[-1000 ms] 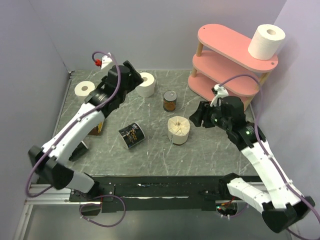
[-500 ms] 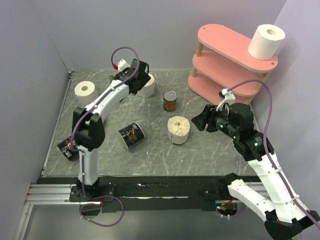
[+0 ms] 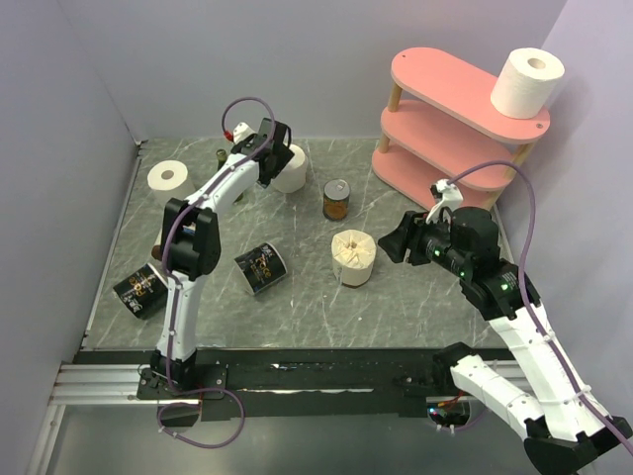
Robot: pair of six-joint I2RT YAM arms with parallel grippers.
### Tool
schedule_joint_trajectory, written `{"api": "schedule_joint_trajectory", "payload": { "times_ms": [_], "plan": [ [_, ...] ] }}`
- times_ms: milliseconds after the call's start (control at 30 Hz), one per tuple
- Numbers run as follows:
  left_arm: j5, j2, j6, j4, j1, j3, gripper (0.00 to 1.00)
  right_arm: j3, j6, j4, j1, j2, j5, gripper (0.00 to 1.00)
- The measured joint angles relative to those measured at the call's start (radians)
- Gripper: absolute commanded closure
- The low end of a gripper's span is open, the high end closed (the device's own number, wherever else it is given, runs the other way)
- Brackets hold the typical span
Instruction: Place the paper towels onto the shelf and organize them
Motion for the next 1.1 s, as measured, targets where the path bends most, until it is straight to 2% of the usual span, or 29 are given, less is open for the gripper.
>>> {"api": "schedule_joint_trajectory", "payload": {
  "times_ms": [367,667,767,800,967,1000,1100],
  "plan": [
    [-0.022,0.027,0.047,0.073,0.011,0.036,0.21,0.0,-0.008,-0.001,0.0,0.018,-0.008,0.35],
    [-0.012,0.1,0.067,0.126,0.028,0.052,0.24,0.002,-0.018,0.0,0.001,0.039,-0.011,0.35],
    [-0.011,0.115,0.074,0.142,0.03,0.052,0.28,0.003,-0.019,0.0,0.003,0.048,-0.01,0.34],
    [-0.011,0.119,0.075,0.146,0.03,0.052,0.34,0.004,-0.019,0.0,0.003,0.053,-0.011,0.34],
    [0.002,0.127,0.098,0.169,0.03,0.05,0.43,0.004,-0.019,0.0,0.003,0.068,-0.011,0.34],
    [0.005,0.127,0.105,0.176,0.03,0.048,0.49,0.004,-0.019,0.0,0.003,0.07,-0.01,0.34],
    [0.019,0.127,0.127,0.189,0.031,0.046,0.53,0.004,-0.019,0.0,0.003,0.076,-0.01,0.34]
  ]
}}
